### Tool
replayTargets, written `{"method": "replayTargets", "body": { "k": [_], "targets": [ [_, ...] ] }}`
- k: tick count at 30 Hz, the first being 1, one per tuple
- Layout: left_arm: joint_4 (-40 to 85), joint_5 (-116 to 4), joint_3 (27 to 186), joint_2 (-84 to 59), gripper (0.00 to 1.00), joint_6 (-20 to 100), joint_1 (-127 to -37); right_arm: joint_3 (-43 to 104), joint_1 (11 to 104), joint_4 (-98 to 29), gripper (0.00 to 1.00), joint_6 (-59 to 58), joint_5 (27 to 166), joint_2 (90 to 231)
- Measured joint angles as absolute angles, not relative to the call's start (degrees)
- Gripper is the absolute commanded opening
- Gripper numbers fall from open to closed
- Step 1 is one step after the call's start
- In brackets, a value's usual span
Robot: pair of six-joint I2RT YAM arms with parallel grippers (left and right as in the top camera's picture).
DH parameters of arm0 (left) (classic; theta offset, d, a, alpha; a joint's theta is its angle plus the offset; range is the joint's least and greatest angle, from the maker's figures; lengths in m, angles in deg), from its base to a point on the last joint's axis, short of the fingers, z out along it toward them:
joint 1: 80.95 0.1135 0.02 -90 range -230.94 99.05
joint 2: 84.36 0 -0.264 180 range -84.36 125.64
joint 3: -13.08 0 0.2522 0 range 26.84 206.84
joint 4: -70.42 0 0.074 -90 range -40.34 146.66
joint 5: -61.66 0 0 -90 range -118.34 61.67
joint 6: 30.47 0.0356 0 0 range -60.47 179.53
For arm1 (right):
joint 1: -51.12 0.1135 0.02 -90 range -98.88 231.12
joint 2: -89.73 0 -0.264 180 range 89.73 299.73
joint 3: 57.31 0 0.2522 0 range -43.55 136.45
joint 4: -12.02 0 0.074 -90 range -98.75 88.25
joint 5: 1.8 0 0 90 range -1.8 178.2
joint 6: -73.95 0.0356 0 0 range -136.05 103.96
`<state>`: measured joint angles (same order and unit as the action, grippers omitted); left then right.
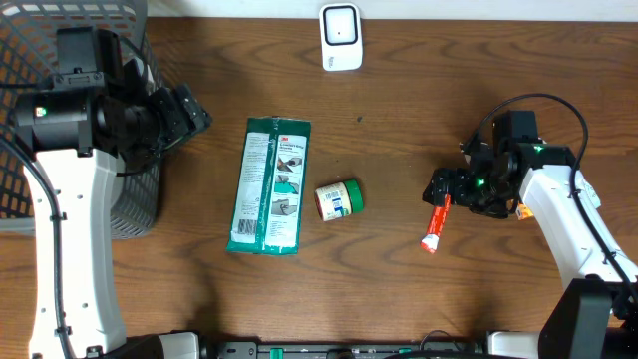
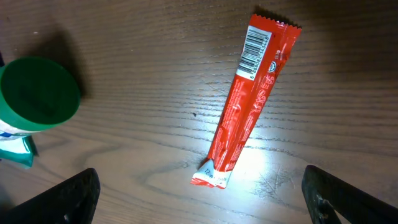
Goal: Scan the item barcode
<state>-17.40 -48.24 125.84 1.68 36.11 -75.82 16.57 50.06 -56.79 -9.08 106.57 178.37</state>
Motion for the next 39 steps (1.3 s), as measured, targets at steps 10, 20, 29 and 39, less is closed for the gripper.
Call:
{"method": "replayTargets", "body": {
  "k": [10,20,29,39],
  "targets": [
    [-16.9,-48.6,125.8,1.7,0.68,35.9,-79.3,16.6,50.1,-56.8,0.99,-9.1,106.6,178.4],
    [-15.5,-46.1,125.8,1.7,0.49,36.1,-84.5,16.6,50.1,-56.8,0.99,-9.1,106.6,178.4],
    [-14.5,-38.9,124.7,1.8,0.07,36.1,-97.8,16.6,50.1,-56.8,0.99,-9.1,106.6,178.4],
    [-12.7,-33.5,124.0,8.1,0.08,36.2,-108.2,16.4,50.1,-53.2,0.99,-9.3,105.8,178.4]
  ]
}}
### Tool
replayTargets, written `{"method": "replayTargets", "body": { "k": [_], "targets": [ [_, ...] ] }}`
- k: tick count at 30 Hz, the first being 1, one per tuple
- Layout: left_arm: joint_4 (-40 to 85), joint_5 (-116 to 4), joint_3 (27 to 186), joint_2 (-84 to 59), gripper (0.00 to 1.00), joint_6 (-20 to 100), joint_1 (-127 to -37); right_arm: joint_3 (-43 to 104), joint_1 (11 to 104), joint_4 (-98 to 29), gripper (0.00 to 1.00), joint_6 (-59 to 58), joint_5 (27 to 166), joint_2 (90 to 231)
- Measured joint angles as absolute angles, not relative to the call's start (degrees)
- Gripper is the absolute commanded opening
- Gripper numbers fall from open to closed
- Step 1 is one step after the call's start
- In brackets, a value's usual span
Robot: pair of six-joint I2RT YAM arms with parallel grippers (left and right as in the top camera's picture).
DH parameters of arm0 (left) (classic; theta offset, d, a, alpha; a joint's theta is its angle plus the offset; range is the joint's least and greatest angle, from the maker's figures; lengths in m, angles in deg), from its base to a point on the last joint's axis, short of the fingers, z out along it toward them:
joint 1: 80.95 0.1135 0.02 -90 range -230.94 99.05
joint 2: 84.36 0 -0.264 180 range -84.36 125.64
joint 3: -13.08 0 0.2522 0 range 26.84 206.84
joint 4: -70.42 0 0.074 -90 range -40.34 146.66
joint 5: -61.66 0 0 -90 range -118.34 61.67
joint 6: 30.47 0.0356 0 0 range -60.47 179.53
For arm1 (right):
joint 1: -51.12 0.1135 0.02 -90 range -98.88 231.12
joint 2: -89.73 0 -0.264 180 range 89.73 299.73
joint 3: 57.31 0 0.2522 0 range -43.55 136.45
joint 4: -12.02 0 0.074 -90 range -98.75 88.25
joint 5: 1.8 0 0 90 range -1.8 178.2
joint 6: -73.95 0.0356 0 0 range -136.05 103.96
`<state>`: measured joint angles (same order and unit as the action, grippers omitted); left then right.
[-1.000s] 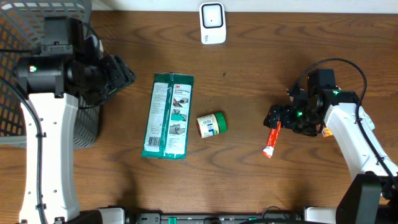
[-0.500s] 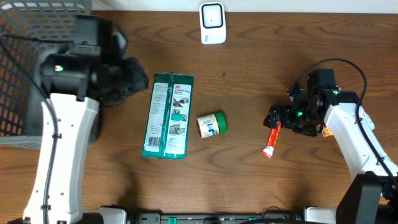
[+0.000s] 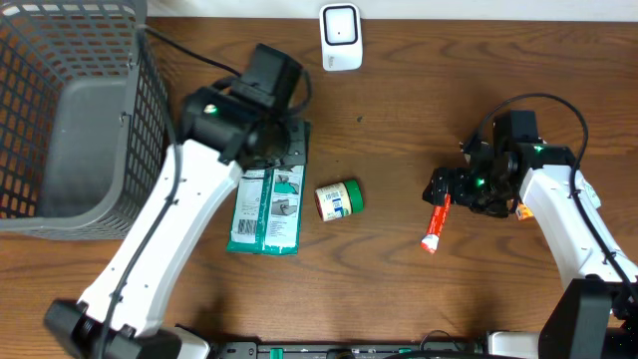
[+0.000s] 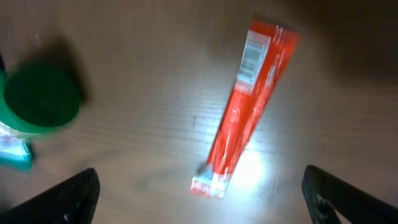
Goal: Scan the item barcode
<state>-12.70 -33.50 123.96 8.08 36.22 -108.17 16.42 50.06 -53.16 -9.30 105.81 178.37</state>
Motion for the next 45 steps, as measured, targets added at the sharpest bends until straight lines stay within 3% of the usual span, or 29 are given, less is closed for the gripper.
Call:
{"method": "replayTargets", "body": {
  "k": [6,12,20,21,22,23,24,28,33,38,45],
  "targets": [
    [-13.2,-32.8,123.8,11.9,0.08,37.1,-108.3,16.7,50.1,-36.8,0.99,-9.8,100.6,178.4],
    [-11.6,-32.7,123.8,12.0,0.08,38.5,-108.0,16.7,50.1,-35.7,0.99,-9.2,99.9,178.4],
    [-11.3,-38.6,123.8,12.0,0.08,41.8,-102.2,16.7,50.1,-37.1,0.99,2.0,106.0,178.4],
    [-11.1,-40.2,123.8,12.0,0.08,42.6,-101.3,16.7,50.0,-38.0,0.82,2.7,107.3,178.4],
    [-10.8,-41.3,123.8,12.0,0.08,43.3,-100.6,16.7,50.0,-38.3,0.40,2.9,108.7,178.4],
    [-10.7,-42.5,123.8,12.0,0.09,44.1,-100.1,16.6,50.0,-37.8,0.07,3.2,109.9,178.4],
    [-10.7,-43.6,123.8,12.0,0.09,44.8,-99.8,16.6,50.0,-37.1,0.01,3.5,111.0,178.4],
    [-10.5,-46.5,123.8,12.0,0.12,46.8,-99.3,16.7,48.8,-40.4,0.02,5.9,113.3,178.4],
    [-8.9,-47.7,123.8,12.0,0.13,47.7,-98.7,16.7,48.1,-48.0,0.22,8.0,109.5,178.4],
    [-8.6,-47.9,123.8,12.0,0.16,47.8,-98.7,15.1,51.2,-50.0,0.23,9.3,102.5,178.4],
    [-8.9,-48.0,123.8,13.2,0.17,47.8,-98.7,6.7,58.1,-40.7,0.29,13.0,92.0,178.4]
  ]
}}
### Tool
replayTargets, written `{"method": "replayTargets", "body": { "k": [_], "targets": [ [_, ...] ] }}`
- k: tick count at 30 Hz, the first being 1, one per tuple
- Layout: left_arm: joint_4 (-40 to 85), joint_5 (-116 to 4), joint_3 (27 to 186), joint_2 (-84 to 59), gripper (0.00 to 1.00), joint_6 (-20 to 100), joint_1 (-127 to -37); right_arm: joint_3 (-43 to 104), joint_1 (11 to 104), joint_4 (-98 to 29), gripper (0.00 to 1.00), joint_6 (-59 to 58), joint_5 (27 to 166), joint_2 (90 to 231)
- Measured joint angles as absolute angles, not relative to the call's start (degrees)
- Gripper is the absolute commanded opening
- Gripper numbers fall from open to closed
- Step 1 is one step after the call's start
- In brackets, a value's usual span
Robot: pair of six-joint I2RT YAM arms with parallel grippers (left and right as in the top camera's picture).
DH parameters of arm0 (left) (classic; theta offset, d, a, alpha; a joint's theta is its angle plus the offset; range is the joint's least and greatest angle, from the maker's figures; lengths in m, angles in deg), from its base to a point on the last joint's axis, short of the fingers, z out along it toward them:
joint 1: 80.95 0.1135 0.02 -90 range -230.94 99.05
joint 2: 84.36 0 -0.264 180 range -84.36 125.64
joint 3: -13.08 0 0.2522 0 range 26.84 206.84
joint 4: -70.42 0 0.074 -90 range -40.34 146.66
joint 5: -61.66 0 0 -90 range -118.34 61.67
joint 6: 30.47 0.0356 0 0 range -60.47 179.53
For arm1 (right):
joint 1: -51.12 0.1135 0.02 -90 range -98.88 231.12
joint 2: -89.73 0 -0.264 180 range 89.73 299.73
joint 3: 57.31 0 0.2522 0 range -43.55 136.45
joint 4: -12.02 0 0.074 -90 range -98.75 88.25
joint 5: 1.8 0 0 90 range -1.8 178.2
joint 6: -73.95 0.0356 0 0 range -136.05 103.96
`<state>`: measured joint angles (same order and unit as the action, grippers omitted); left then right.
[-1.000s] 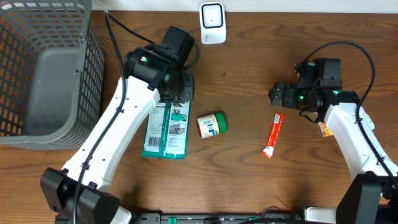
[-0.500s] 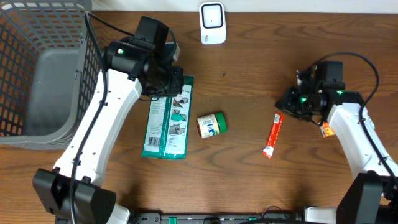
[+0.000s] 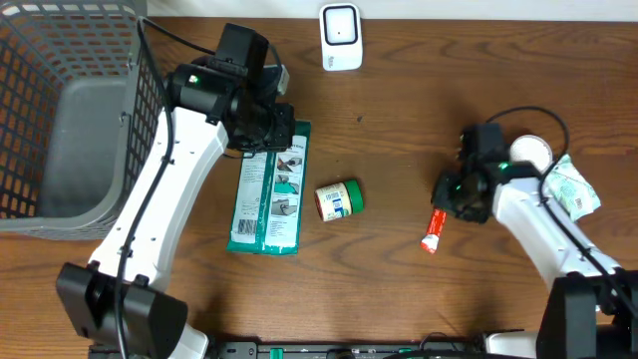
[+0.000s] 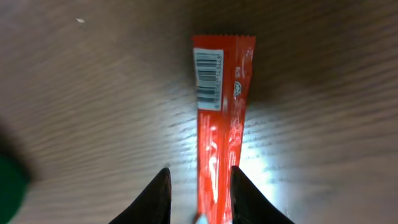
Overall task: Scan the item barcode
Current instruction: 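Grasp the red snack stick with the right gripper and lift toward the left gripper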
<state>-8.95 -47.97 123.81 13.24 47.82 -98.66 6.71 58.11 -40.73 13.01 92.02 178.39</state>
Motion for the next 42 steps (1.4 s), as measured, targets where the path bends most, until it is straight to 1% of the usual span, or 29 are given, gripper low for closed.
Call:
{"method": "replayTargets", "body": {
  "k": [2,3,5,6,7,9,10,11,12,14,15,19,22,25,28,31,34,38,42],
  "targets": [
    [-9.0,-48.0,123.8,13.4,0.17,47.8,-98.7,4.1,59.0,-38.0,0.29,14.2,90.5,178.4],
    [-9.0,-48.0,123.8,13.4,0.21,47.8,-98.7,3.0,59.3,-37.0,0.29,14.7,89.9,178.4],
    [-9.0,-48.0,123.8,13.4,0.24,47.8,-98.7,0.7,59.4,-34.1,0.24,15.6,89.2,178.4],
    [-8.9,-48.0,123.8,13.4,0.25,47.8,-98.7,-0.4,59.4,-32.5,0.18,15.9,88.7,178.4],
    [-8.9,-48.0,123.8,13.4,0.26,47.9,-98.7,-1.0,59.3,-31.5,0.15,16.2,88.5,178.4],
    [-8.8,-48.0,123.8,13.4,0.28,48.0,-98.7,-2.2,59.4,-29.6,0.15,16.8,88.1,178.4],
    [-8.7,-48.0,123.8,13.4,0.33,48.0,-98.7,-2.5,59.4,-28.9,0.15,17.0,88.1,178.4],
    [-8.6,-48.0,123.8,13.4,0.43,48.0,-98.7,-2.7,59.4,-28.4,0.18,17.1,88.0,178.4],
    [-8.6,-48.0,123.8,13.4,0.44,48.1,-98.7,-2.8,59.4,-28.0,0.18,17.2,87.9,178.4],
    [-8.4,-48.0,123.8,13.4,0.45,48.1,-98.7,-3.0,59.4,-27.5,0.03,17.4,87.8,178.4],
    [-8.4,-48.0,123.8,13.4,0.45,48.0,-98.7,-3.2,59.4,-27.2,0.01,17.5,87.8,178.4],
    [-7.3,-48.2,123.8,13.4,0.45,48.0,-98.7,-3.3,59.3,-25.0,0.01,18.1,88.8,178.2],
    [-5.9,-50.1,123.8,13.4,0.48,49.4,-98.7,-2.3,59.0,-24.9,0.01,18.0,94.4,177.4],
    [-5.6,-55.2,123.8,13.4,0.52,54.0,-98.7,1.7,57.4,-24.9,0.01,18.0,103.0,174.5],
    [-5.6,-62.9,123.8,13.4,0.55,60.4,-98.7,7.0,54.6,-24.2,0.01,18.2,111.2,170.3],
    [-5.0,-69.7,123.8,13.4,0.57,65.7,-99.2,10.5,53.1,-23.1,0.01,20.1,116.2,166.5],
    [-3.0,-73.0,123.8,13.4,0.57,68.4,-100.8,11.4,53.6,-21.0,0.01,22.5,118.7,164.8],
    [0.7,-73.0,123.8,13.4,0.57,70.2,-104.9,11.4,56.2,-17.7,0.01,25.5,120.4,165.1],
    [4.0,-68.4,123.8,13.4,0.58,69.8,-109.0,11.3,59.1,-11.3,0.01,28.9,122.8,165.2]
  ]
}}
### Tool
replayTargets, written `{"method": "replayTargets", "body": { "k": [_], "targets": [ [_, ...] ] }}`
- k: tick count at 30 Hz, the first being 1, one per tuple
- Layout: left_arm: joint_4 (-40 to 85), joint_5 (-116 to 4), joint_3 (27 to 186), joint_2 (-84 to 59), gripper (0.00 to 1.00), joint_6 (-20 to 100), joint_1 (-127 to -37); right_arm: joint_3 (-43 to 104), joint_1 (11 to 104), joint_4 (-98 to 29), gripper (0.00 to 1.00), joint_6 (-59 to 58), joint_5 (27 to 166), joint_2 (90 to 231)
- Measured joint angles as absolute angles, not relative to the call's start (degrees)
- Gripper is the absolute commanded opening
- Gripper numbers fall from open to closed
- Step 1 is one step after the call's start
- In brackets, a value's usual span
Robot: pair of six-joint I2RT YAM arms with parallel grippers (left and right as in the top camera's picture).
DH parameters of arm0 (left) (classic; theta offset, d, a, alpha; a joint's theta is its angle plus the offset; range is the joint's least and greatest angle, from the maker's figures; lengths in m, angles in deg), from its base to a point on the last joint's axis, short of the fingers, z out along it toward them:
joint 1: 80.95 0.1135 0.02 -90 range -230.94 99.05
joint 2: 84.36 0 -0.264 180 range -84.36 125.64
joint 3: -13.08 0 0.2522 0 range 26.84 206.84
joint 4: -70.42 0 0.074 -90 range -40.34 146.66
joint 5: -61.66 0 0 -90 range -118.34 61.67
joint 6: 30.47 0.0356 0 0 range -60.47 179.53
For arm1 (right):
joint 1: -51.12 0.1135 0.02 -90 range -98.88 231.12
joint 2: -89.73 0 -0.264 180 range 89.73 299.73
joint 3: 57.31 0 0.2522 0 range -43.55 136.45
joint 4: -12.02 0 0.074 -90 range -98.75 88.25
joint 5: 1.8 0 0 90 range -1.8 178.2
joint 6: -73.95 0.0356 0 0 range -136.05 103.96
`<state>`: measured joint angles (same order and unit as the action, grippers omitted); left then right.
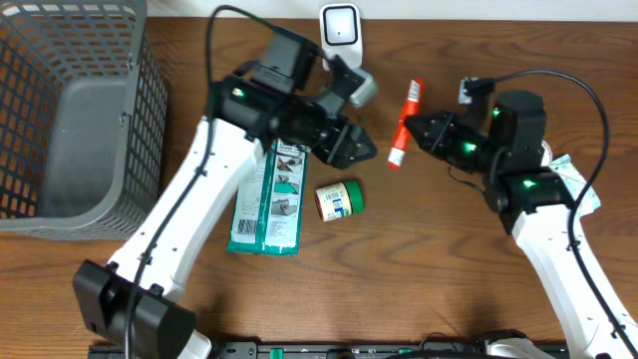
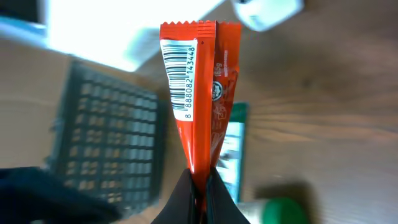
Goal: Scan the item barcode
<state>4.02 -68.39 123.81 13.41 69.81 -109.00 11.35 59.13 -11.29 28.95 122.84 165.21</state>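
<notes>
A red stick packet [image 1: 406,108] hangs in the air to the right of the white scanner [image 1: 340,38], with my right gripper [image 1: 412,124] shut on its lower end. In the right wrist view the packet [image 2: 198,93] stands upright above the gripper [image 2: 200,186], its barcode facing the camera, and the scanner [image 2: 267,9] shows at the top edge. My left gripper [image 1: 357,146] sits between the green pouch [image 1: 261,204] and the packet; its jaws are too dark to read.
A green-lidded jar [image 1: 339,199] lies right of the pouch. A grey wire basket [image 1: 60,110] fills the far left. A crumpled white and green packet [image 1: 573,179] lies behind my right arm at the right edge.
My right gripper, then open astride the red packet on the table, is now shut on it and holds it up near the scanner. My left arm has moved right, off the pouch's top.
My left arm was over the basket and my right gripper hung open above the red packet on the table. Then the left arm was over the green pouch. Then the right fingers stood either side of the packet. Now the packet is held up, barcode showing.
</notes>
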Motion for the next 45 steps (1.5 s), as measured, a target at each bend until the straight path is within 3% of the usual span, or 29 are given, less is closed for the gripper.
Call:
{"method": "replayTargets", "body": {
  "k": [21,24,30,34,37,40,42,43,44,45],
  "targets": [
    [10.6,-57.2,123.8,13.4,0.58,65.3,-112.9,11.3,63.0,-1.4,0.01,39.1,126.6,165.2],
    [10.7,-56.8,123.8,13.6,0.47,65.3,-112.9,11.3,63.7,-0.6,0.01,39.9,127.4,165.2],
    [10.9,-56.7,123.8,13.9,0.44,64.2,-112.9,11.3,64.3,-0.6,0.01,40.5,127.5,165.2],
    [11.8,-56.7,123.8,13.9,0.27,63.3,-112.9,11.3,64.7,-0.6,0.01,40.6,127.6,165.2],
    [12.0,-56.7,123.8,13.9,0.08,62.3,-113.0,11.3,64.8,-0.6,0.01,40.6,127.6,165.2],
    [12.1,-56.6,123.8,13.9,0.07,62.4,-113.0,11.3,64.9,-0.6,0.01,40.6,127.6,165.2],
    [12.1,-56.6,123.8,13.9,0.07,62.3,-113.0,11.3,64.9,-0.6,0.08,40.6,127.6,165.2],
    [12.1,-56.6,123.8,13.9,0.08,62.3,-113.0,11.3,64.9,-0.6,0.18,40.6,127.6,165.2],
    [12.1,-56.6,123.8,13.9,0.07,62.3,-113.0,11.3,64.9,-0.5,0.28,40.8,127.7,165.2],
    [12.1,-56.6,123.8,13.9,0.08,62.3,-113.0,11.3,64.9,-0.4,0.51,40.5,127.8,165.2]
  ]
}}
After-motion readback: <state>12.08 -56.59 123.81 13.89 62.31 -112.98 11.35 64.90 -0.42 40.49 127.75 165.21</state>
